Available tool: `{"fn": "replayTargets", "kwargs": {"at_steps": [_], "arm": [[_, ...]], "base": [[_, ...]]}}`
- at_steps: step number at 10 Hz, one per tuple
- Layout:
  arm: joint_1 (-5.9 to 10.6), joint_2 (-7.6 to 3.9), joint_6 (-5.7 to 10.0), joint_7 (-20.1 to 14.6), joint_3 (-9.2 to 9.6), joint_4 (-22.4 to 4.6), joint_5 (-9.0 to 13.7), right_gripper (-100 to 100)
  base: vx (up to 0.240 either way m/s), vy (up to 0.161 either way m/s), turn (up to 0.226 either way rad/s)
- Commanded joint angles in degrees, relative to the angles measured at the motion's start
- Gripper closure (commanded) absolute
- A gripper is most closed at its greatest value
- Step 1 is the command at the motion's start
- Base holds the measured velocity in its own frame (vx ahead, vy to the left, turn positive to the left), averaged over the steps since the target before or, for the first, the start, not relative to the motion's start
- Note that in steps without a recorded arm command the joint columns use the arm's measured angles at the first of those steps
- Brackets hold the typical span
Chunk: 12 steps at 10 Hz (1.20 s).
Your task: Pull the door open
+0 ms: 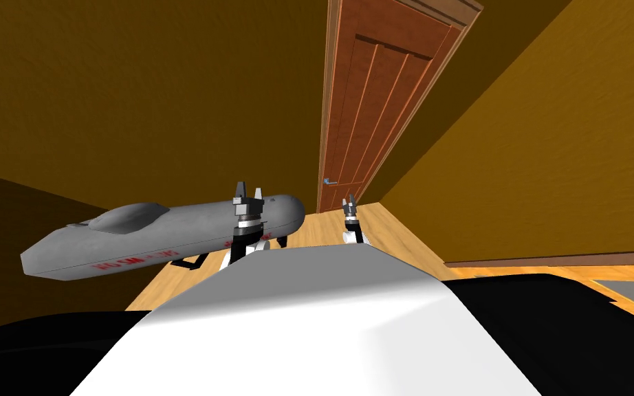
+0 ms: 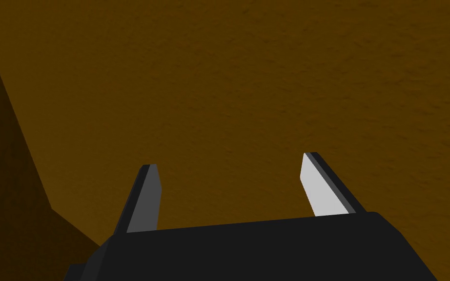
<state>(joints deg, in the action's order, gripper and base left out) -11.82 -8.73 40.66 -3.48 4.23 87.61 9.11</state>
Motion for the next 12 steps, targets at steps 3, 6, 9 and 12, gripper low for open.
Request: {"fn": "replayTargets", "kwargs": {"at_steps": [3, 6, 9, 12], "arm": [[1.49, -0.58, 0.89, -0.32, 0.19, -4.72, 0.21, -100], [2.88, -1.21, 1.48, -0.64, 0.41, -9.36, 0.45, -100], [4.25, -1.82, 2.07, -0.96, 0.62, -13.92, 0.68, -100], [5.56, -2.38, 2.63, -1.27, 0.83, -18.32, 0.91, -100]], "base": [[0.061, -0.034, 0.035], [0.092, -0.052, 0.062], [0.095, -0.043, 0.059], [0.093, -0.048, 0.058]]}}
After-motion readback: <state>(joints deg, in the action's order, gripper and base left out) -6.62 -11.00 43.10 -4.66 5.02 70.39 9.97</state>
